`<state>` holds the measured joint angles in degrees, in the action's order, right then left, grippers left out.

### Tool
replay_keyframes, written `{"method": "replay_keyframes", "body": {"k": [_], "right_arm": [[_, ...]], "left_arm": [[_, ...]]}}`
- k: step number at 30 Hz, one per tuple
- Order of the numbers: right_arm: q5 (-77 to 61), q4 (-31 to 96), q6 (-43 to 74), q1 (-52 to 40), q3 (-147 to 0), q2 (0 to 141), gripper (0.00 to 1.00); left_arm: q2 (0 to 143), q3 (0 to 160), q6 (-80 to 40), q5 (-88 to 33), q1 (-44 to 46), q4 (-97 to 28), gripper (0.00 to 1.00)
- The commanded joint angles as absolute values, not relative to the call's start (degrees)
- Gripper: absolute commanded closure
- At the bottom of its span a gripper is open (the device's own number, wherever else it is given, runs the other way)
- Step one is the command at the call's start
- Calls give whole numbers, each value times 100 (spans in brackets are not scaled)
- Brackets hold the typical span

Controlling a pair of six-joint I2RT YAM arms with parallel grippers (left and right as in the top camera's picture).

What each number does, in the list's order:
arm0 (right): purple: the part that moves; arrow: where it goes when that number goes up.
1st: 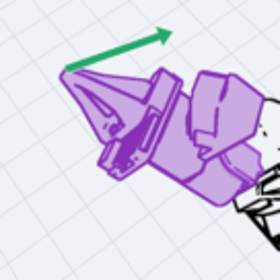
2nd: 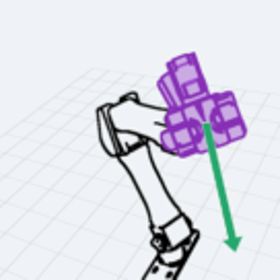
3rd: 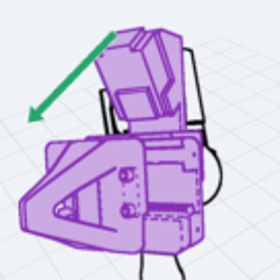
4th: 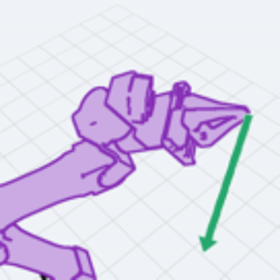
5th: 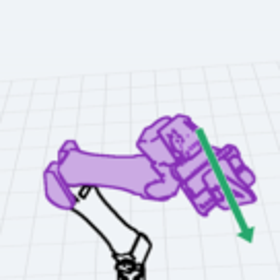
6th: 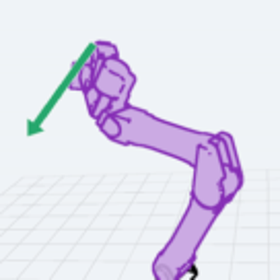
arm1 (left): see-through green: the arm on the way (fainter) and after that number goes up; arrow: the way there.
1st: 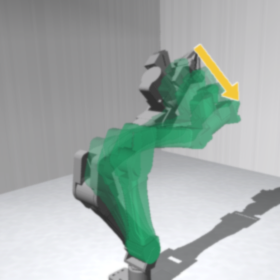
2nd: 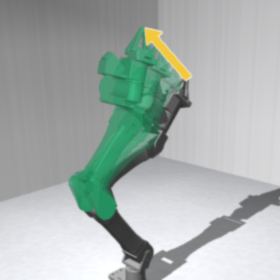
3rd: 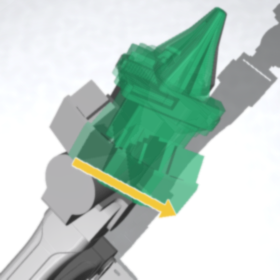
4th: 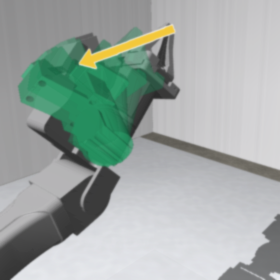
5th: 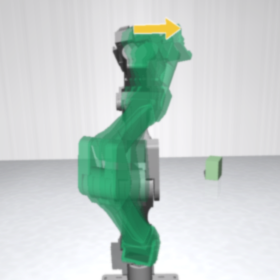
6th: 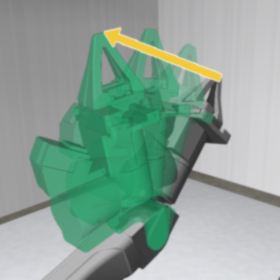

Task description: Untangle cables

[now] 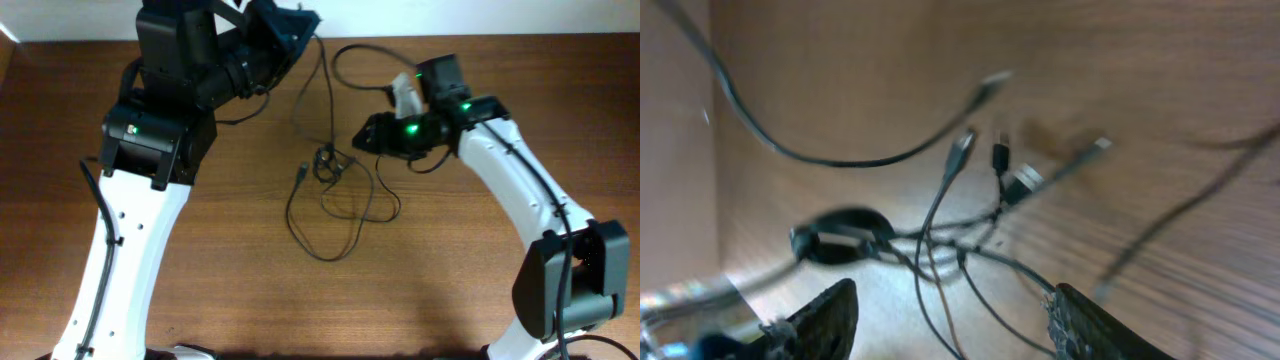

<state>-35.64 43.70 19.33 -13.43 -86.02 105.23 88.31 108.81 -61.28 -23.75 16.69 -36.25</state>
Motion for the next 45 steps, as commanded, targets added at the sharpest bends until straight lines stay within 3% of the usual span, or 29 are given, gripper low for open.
{"method": "replay_keyframes", "body": {"k": [1, 8, 13, 15, 23, 38, 39, 40, 41, 45], "right_arm": [[-4222, 4370, 1951, -926, -8573, 10525, 34], [-6246, 4351, 462, -565, -8573, 10280, 27], [-6171, 4239, -397, -965, -8573, 9988, 18], [-5721, 3951, -375, -1208, -8573, 9891, 2], [-4864, 2834, 729, -1800, -8571, 9872, 2], [-969, 1846, 2255, -3111, -8571, 9874, 0], [-878, 1879, 2353, -3114, -8571, 9885, 5], [-851, 1909, 2370, -3111, -8571, 9898, 19], [-829, 1962, 2368, -3109, -8571, 9915, 39], [-808, 2196, 2370, -3030, -8571, 9972, 82]], "left_arm": [[8807, 10978, -6075, -1931, 1562, -3701, 100], [8807, 10978, -6493, -1653, 1559, -3695, 100], [8807, 10978, -7183, -1605, 1559, -3684, 100], [8807, 10978, -7378, -1612, 1559, -3607, 100], [8805, 10984, -7861, -2084, 1559, -2414, 100], [8801, 10993, -8613, -2665, 1559, -1953, 100], [8801, 10993, -8615, -2676, 1559, -1953, 100], [8801, 10993, -8619, -2679, 1559, -1949, 100], [8801, 10993, -8632, -2676, 1557, -1916, 100], [8790, 10995, -8632, -2683, 1472, -1850, 100]]}}
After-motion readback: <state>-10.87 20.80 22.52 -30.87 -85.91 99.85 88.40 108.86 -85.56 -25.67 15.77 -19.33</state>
